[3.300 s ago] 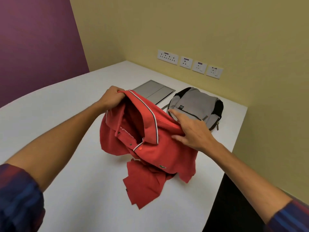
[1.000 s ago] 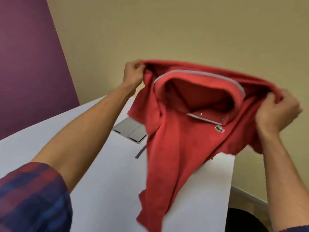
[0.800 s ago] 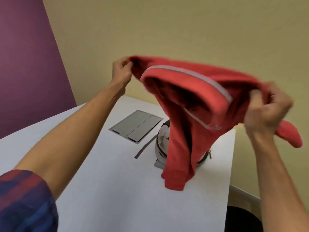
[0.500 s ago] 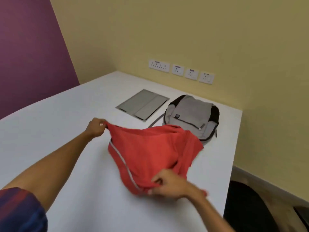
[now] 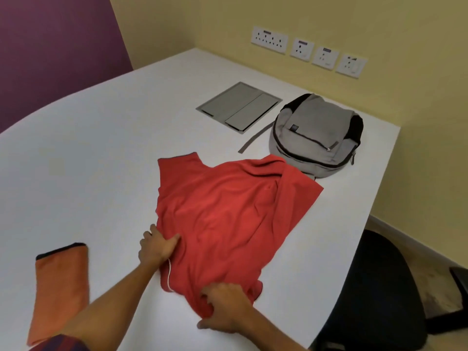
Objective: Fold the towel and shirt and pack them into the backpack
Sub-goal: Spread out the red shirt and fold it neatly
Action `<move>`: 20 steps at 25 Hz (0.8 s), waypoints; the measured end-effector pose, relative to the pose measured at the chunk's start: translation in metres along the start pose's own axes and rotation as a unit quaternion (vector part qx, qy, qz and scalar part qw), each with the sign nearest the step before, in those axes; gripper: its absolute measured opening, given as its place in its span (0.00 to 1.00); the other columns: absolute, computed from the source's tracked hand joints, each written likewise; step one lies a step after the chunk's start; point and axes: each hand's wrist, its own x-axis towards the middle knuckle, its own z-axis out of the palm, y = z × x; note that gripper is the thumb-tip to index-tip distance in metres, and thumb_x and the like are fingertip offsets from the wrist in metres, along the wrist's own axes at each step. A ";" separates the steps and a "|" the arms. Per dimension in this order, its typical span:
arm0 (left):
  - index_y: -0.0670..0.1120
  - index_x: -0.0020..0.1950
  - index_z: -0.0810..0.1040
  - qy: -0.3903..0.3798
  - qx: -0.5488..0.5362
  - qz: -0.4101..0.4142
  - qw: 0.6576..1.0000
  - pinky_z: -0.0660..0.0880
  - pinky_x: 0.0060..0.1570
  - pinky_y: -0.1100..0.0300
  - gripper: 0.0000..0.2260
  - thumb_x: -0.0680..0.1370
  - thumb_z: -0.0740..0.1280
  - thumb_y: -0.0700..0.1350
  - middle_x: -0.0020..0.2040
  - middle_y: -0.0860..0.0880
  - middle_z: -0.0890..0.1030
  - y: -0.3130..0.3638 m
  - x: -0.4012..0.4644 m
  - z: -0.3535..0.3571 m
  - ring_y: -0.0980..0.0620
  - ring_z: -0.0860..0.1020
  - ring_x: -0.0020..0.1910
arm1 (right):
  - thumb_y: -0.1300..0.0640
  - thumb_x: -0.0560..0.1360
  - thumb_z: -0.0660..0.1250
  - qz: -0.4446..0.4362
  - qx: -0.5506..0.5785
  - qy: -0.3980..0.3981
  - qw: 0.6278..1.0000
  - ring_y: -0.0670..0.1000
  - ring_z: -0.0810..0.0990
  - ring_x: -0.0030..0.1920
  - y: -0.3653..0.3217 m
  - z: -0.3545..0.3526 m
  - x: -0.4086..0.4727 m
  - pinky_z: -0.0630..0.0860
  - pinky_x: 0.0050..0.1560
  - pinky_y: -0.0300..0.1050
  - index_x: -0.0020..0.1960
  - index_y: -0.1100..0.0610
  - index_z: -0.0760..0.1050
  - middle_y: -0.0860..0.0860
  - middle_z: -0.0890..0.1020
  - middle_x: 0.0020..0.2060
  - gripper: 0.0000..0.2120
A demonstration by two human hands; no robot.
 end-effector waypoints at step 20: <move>0.44 0.60 0.77 0.093 0.097 0.349 0.927 0.72 0.51 0.48 0.24 0.74 0.56 0.59 0.57 0.42 0.77 -0.060 -0.106 0.041 0.39 0.76 0.54 | 0.51 0.68 0.63 0.168 -0.023 0.260 0.951 0.57 0.79 0.48 0.036 0.046 -0.020 0.75 0.44 0.51 0.57 0.56 0.75 0.53 0.80 0.51 0.20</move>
